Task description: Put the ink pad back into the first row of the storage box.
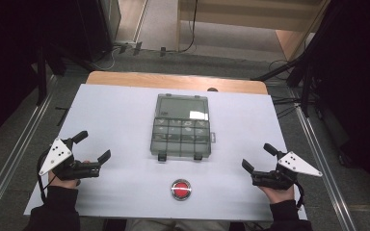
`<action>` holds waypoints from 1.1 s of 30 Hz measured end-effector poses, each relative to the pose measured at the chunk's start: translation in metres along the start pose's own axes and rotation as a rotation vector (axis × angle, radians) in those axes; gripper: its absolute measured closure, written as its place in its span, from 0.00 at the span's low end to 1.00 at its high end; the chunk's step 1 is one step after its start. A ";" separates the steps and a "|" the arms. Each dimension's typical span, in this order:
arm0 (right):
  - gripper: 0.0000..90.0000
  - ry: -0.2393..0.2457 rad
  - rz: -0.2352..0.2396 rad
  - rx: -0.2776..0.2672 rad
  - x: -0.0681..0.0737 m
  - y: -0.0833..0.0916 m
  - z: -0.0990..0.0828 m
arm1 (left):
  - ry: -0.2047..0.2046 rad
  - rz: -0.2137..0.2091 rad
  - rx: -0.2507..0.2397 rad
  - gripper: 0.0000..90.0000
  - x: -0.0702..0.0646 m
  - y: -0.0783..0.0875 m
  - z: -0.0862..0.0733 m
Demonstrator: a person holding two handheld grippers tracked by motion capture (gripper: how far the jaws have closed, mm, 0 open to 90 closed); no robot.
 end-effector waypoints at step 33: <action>0.00 0.032 0.052 0.088 0.012 -0.012 -0.009 | -0.030 -0.044 0.027 0.00 -0.009 -0.003 -0.003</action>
Point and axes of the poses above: each handheld gripper's, and its own axes: y roughly backward along the jaws, z roughly out of its top, x roughly to its left, the point moved 8 cm from there along -y, roughly forward along the jaws, and after that the axes turned 8 degrees about z, right-handed, at the moved point
